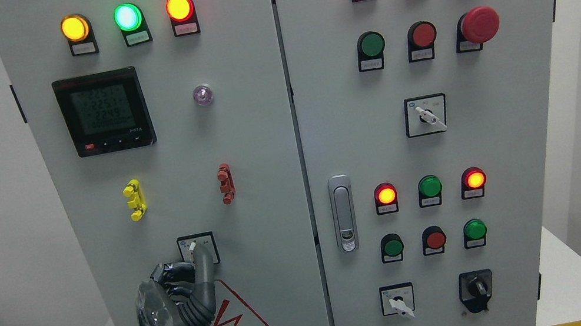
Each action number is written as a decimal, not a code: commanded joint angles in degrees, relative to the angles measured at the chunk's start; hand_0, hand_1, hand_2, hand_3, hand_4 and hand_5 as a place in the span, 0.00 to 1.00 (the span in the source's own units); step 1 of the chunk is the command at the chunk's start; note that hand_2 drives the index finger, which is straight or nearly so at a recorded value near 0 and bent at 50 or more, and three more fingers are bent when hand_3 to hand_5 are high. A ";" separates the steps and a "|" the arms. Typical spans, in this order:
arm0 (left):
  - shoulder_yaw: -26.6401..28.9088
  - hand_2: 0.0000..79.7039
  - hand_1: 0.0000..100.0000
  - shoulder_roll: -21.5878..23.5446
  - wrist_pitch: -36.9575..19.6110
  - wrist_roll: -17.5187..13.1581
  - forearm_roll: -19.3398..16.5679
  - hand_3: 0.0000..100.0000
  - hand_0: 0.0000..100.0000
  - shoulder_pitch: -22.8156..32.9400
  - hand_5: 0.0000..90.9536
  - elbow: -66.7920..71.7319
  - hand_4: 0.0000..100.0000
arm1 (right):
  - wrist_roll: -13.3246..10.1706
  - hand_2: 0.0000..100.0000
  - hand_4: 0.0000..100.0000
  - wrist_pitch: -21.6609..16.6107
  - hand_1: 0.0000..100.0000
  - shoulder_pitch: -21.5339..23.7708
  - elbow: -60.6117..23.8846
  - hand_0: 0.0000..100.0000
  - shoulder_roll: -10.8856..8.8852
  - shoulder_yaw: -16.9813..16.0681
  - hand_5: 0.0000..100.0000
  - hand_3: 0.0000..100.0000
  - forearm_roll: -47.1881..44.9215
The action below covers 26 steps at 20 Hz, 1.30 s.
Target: Turn on light switch 1
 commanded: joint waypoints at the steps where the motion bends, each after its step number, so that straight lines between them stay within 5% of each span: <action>1: 0.00 0.74 0.36 0.02 0.00 -0.02 0.01 0.73 0.32 -0.07 0.84 0.03 0.80 | 0.04 0.00 0.00 0.03 0.39 0.00 0.00 0.12 0.00 1.14 0.00 0.00 -1.49; 26: 0.00 0.76 0.25 0.02 0.00 -0.90 0.18 0.74 0.45 -0.16 0.85 0.03 0.81 | 0.04 0.00 0.00 0.03 0.39 0.00 0.00 0.12 0.00 1.14 0.00 0.00 -1.49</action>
